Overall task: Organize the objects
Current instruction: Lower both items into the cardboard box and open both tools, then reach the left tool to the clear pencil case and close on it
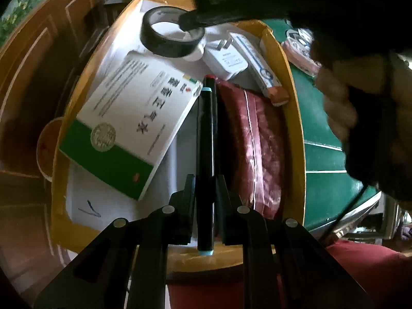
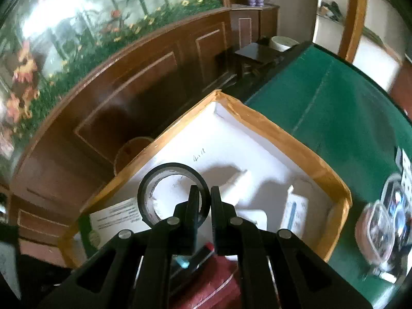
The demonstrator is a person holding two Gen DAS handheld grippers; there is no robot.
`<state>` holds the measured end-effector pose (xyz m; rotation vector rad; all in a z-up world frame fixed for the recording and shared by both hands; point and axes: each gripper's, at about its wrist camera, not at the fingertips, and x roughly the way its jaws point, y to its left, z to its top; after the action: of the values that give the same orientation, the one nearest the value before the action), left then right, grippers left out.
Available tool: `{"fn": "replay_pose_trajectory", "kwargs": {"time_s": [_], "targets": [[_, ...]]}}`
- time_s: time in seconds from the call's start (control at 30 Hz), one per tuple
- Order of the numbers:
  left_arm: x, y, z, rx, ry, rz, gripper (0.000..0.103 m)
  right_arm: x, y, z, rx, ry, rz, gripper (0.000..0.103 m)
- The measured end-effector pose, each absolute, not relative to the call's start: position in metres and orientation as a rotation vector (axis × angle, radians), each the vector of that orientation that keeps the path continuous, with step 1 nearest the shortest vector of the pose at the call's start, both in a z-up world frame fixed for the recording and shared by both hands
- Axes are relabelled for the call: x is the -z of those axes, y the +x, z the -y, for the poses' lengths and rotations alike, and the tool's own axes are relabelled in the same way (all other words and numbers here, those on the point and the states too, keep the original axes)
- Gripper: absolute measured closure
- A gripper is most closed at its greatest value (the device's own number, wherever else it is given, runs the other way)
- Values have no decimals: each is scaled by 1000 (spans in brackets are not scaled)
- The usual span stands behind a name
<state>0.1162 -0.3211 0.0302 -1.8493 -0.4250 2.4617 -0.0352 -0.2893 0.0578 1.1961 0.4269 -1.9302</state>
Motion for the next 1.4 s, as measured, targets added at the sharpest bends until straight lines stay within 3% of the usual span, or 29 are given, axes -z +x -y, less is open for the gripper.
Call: {"fn": "replay_pose_trajectory", "kwargs": {"time_s": [0.47, 0.57, 0.6, 0.67, 0.73, 0.9, 0.97, 1.07, 1.17, 1.4], "targets": [[-25, 125, 324, -2489, -1860, 509, 88, -26, -27, 295, 1810, 1270, -438, 93], [-26, 124, 326, -2491, -1852, 571, 81, -32, -28, 289, 1808, 1273, -409, 92], [-27, 124, 326, -2490, -1845, 589, 77, -35, -27, 288, 1813, 1269, -398, 88], [-32, 123, 323, -2504, -1817, 602, 61, -45, -28, 279, 1825, 1258, -354, 63], [-38, 121, 319, -2506, -1795, 600, 52, -57, -27, 269, 1842, 1233, -304, 49], [-54, 109, 301, -2542, -1782, 514, 37, -90, -24, 229, 1890, 1156, -207, 37], [-61, 102, 298, -2554, -1767, 513, 37, -100, -22, 208, 1928, 1120, -188, 24], [-69, 94, 293, -2561, -1735, 536, 34, -105, -17, 163, 2012, 1093, -169, 24], [-77, 77, 279, -2533, -1724, 538, 24, -97, -20, 111, 2118, 1150, -122, 21], [-85, 26, 223, -2447, -1766, 494, 24, -73, -36, 7, 2282, 1322, 20, 21]]}}
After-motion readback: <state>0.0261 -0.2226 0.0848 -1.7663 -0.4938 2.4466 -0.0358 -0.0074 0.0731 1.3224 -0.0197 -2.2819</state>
